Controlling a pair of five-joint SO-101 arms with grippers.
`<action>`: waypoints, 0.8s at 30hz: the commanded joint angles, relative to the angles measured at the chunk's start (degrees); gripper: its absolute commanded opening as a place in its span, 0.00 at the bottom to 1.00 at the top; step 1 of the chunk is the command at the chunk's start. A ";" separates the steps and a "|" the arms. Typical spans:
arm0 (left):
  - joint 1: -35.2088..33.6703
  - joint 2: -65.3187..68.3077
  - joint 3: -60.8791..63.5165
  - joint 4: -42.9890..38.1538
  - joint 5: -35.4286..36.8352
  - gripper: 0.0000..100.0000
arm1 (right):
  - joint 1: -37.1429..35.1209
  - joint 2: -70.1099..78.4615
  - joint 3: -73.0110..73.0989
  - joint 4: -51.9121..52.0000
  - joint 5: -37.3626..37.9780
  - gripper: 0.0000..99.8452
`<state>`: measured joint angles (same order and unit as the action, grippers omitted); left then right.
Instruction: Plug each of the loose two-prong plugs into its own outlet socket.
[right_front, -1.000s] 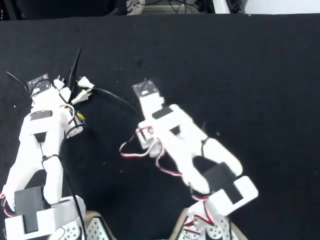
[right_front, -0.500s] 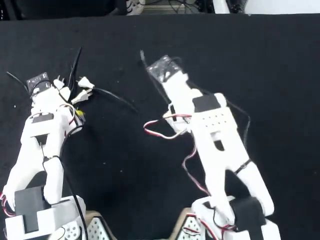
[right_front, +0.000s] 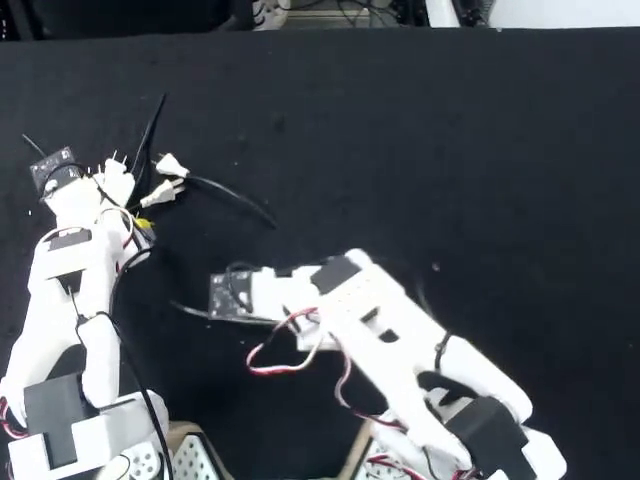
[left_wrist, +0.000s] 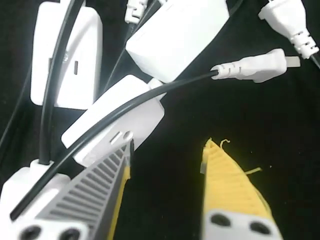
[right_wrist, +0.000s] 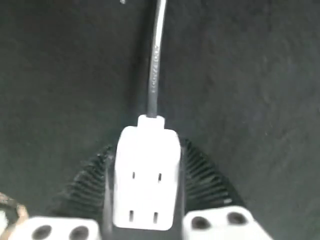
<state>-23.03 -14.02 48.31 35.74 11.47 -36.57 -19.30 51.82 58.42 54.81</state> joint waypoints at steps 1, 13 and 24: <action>-1.54 -0.18 -0.92 -0.53 0.53 0.24 | -1.14 -2.42 -0.22 -2.73 -4.40 0.25; -1.45 -0.18 -0.92 -0.53 0.35 0.24 | 7.91 -2.51 -6.46 8.97 -4.57 0.32; -1.36 -0.09 -0.92 -0.62 0.35 0.24 | 13.10 -2.51 8.75 -15.65 -15.74 0.32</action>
<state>-23.03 -14.02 48.31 35.74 11.47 -24.70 -21.67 58.68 49.98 42.68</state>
